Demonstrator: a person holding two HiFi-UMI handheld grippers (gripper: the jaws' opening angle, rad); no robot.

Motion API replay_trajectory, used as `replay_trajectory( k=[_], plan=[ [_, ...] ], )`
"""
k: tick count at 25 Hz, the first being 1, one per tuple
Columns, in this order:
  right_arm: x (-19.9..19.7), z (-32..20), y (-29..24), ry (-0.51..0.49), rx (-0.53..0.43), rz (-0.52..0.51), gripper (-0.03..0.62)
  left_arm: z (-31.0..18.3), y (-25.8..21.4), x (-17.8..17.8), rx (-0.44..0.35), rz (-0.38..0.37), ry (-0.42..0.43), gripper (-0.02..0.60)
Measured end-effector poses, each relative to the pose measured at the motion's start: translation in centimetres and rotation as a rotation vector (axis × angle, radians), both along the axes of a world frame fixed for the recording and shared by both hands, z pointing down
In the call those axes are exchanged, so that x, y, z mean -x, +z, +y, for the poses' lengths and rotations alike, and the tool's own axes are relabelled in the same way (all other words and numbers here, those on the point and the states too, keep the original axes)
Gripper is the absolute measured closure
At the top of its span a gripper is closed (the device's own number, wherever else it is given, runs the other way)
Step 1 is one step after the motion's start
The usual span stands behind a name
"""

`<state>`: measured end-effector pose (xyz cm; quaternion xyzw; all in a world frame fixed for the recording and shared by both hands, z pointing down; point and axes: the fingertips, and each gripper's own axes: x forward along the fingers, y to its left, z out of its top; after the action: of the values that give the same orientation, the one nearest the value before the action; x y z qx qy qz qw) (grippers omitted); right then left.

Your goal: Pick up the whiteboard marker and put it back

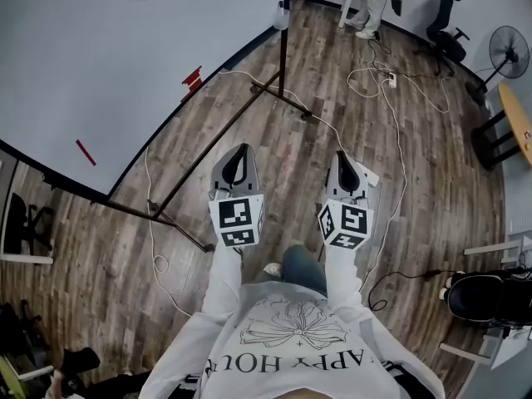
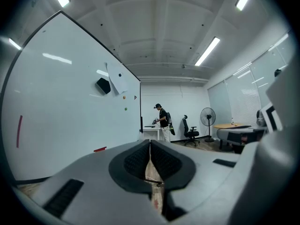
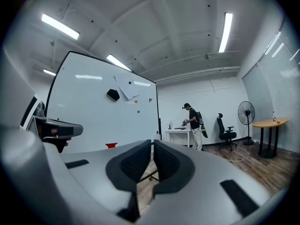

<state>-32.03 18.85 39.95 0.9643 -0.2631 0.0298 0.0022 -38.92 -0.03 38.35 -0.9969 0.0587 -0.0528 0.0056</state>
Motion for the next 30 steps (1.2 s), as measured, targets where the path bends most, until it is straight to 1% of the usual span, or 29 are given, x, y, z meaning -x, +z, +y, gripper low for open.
replay_trajectory(
  k=[5, 9, 12, 18, 23, 26, 30],
  plan=[
    [-3.0, -1.3, 0.8, -0.018, 0.007, -0.013, 0.589, -1.1, 1.1, -2.9, 0.007, -0.021, -0.014, 0.572],
    [-7.1, -2.2, 1.4, -0.041, 0.01, -0.015, 0.589, -1.9, 1.7, -6.6, 0.009, -0.024, -0.039, 0.572],
    [-11.3, -2.6, 1.2, -0.059, 0.002, -0.003, 0.589, -2.2, 1.6, -10.2, 0.001, -0.015, -0.061, 0.572],
    [-21.1, -3.8, 0.0, -0.112, -0.006, 0.017, 0.589, -3.4, 0.7, -18.8, -0.012, 0.001, -0.121, 0.572],
    [-29.0, -4.0, -1.0, -0.153, -0.008, 0.035, 0.589, -4.0, -0.4, -25.8, -0.019, 0.027, -0.168, 0.572],
    [-32.7, -4.1, -0.8, -0.171, -0.007, 0.034, 0.589, -4.1, -0.6, -29.3, -0.027, 0.032, -0.184, 0.572],
    [-36.6, -3.9, -0.1, -0.18, -0.012, 0.015, 0.589, -4.1, -0.1, -32.9, -0.03, 0.013, -0.205, 0.572]
  ],
)
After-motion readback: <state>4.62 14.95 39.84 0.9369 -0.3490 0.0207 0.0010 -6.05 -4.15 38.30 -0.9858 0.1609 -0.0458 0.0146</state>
